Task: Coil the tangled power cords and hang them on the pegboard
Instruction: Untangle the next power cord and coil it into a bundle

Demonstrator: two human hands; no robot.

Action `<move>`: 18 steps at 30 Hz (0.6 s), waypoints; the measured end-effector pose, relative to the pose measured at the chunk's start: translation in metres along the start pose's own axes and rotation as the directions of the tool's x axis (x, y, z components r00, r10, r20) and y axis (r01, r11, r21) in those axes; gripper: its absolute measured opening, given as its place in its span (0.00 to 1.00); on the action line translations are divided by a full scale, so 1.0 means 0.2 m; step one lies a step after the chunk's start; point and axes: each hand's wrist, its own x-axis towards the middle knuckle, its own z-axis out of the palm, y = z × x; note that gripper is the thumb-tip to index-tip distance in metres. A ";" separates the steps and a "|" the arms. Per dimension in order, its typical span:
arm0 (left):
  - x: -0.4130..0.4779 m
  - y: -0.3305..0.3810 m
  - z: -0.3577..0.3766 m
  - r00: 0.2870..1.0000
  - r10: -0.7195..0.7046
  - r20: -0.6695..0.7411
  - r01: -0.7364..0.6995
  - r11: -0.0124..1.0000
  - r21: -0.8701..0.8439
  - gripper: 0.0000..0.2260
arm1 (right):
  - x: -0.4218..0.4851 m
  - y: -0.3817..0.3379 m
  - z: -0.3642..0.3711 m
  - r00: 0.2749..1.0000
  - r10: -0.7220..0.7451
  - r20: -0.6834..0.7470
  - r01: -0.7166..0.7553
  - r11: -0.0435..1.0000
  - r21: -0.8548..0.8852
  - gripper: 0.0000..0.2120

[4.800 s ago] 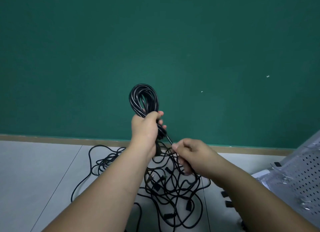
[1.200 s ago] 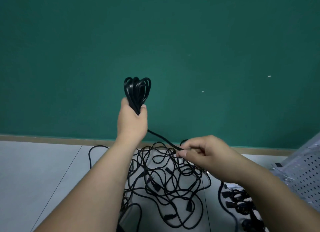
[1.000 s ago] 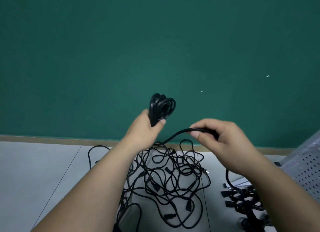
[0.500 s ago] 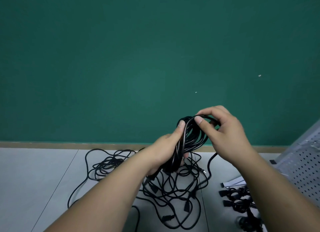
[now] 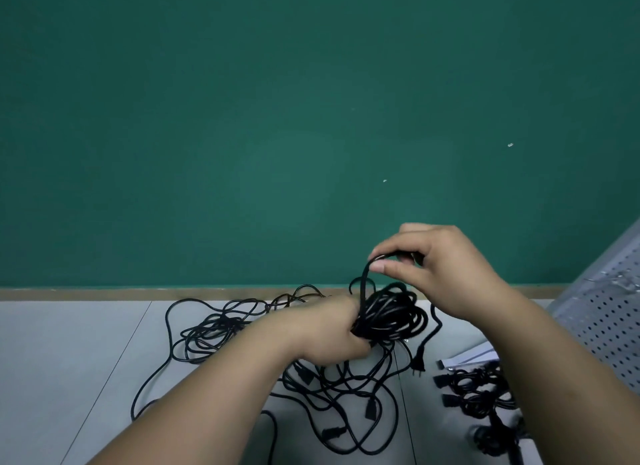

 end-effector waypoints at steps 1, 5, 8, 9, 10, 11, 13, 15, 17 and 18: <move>-0.01 0.01 0.00 1.000 0.018 0.001 -0.018 0.998 0.059 0.06 | 0.00 0.02 -0.01 0.997 0.037 0.063 -0.040 0.998 0.048 0.03; -0.05 0.08 -0.04 0.980 0.183 -0.073 -0.184 0.983 -0.008 0.10 | -0.02 0.06 -0.08 0.926 0.196 0.323 -0.318 0.865 0.388 0.07; -0.08 0.09 -0.08 0.969 0.193 -0.151 -0.228 0.936 -0.270 0.13 | -0.03 0.07 -0.08 0.899 0.236 0.368 -0.396 0.797 0.457 0.09; -0.08 0.08 -0.09 0.967 0.177 -0.181 -0.230 0.914 -0.334 0.12 | -0.03 0.08 -0.06 0.901 0.254 0.352 -0.400 0.801 0.446 0.12; -0.07 0.05 -0.10 0.964 0.156 -0.213 -0.231 0.891 -0.392 0.10 | -0.02 0.08 -0.02 0.903 0.283 0.324 -0.406 0.811 0.422 0.17; -0.06 0.03 -0.10 0.961 0.127 -0.246 -0.226 0.872 -0.433 0.08 | -0.01 0.08 0.02 0.903 0.318 0.289 -0.412 0.831 0.374 0.21; -0.04 -0.04 -0.11 0.952 0.024 -0.305 -0.182 0.845 -0.502 0.06 | -0.01 0.07 0.12 0.907 0.353 0.231 -0.403 0.888 0.222 0.22; -0.02 -0.08 -0.10 0.935 -0.098 -0.342 -0.133 0.794 -0.593 0.05 | -0.01 0.05 0.22 0.910 0.351 0.221 -0.370 0.928 0.050 0.14; 0.00 -0.13 -0.10 0.891 -0.264 -0.370 -0.061 0.737 -0.673 0.07 | -0.01 0.03 0.30 0.906 0.336 0.256 -0.323 0.942 -0.091 0.12; 0.01 -0.16 -0.10 0.854 -0.358 -0.378 -0.011 0.714 -0.700 0.12 | -0.02 0.00 0.34 0.910 0.313 0.271 -0.281 0.948 -0.150 0.14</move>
